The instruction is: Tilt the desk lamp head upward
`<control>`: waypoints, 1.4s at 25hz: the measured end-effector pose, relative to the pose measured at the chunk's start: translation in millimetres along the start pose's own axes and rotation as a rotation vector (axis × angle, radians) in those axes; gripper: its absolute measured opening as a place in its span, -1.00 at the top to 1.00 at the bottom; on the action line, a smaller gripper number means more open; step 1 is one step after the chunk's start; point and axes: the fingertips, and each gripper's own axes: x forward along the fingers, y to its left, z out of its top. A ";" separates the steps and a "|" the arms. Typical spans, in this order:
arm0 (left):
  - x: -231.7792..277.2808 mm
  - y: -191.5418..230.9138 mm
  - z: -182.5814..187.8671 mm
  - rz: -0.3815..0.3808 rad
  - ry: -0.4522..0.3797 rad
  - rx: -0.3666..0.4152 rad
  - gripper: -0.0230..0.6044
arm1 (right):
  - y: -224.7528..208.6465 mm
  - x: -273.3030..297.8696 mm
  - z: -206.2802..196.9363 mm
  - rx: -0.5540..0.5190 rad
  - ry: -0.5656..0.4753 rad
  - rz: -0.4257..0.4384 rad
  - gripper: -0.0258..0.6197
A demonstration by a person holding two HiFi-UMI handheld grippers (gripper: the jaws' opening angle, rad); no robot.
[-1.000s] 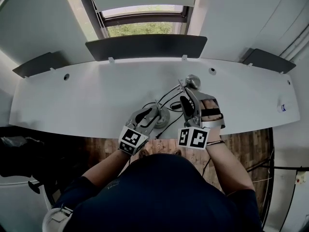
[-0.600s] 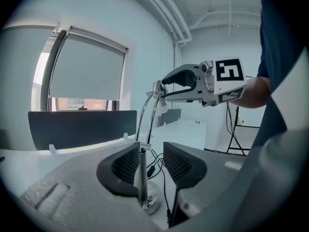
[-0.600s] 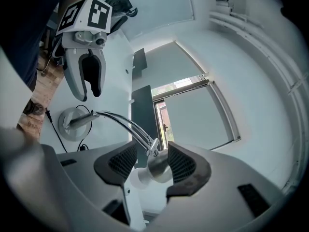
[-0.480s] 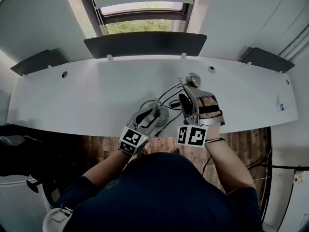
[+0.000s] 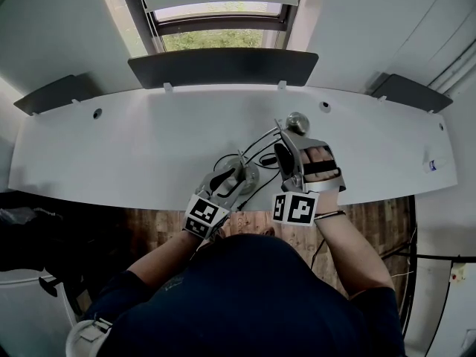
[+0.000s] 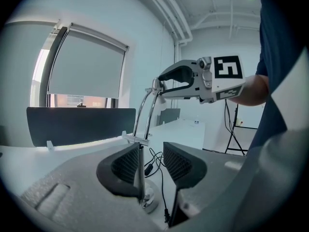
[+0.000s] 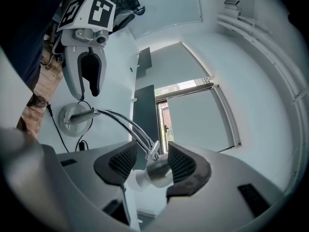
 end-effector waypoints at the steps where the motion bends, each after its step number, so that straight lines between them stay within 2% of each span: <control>1: 0.2 -0.1 -0.1 -0.001 -0.002 0.001 0.44 | -0.4 -0.1 0.2 -0.004 0.000 -0.001 0.29; 19: -2.4 1.4 1.7 -0.001 -0.006 0.001 0.44 | -2.9 0.1 3.5 0.020 -0.011 -0.016 0.29; 21: -4.9 1.8 6.0 0.004 -0.015 0.011 0.44 | -10.0 -5.0 4.1 0.087 -0.027 -0.030 0.29; 24: -10.8 1.7 20.5 0.004 -0.046 0.007 0.44 | -23.2 -13.7 1.4 0.250 -0.043 -0.032 0.29; 29: -20.8 -2.3 64.4 -0.010 -0.129 0.005 0.44 | -35.5 -23.0 -6.8 0.439 -0.058 -0.032 0.36; 35: -26.9 -12.0 113.2 -0.041 -0.230 0.053 0.45 | -30.4 -35.8 9.1 0.836 -0.174 0.094 0.61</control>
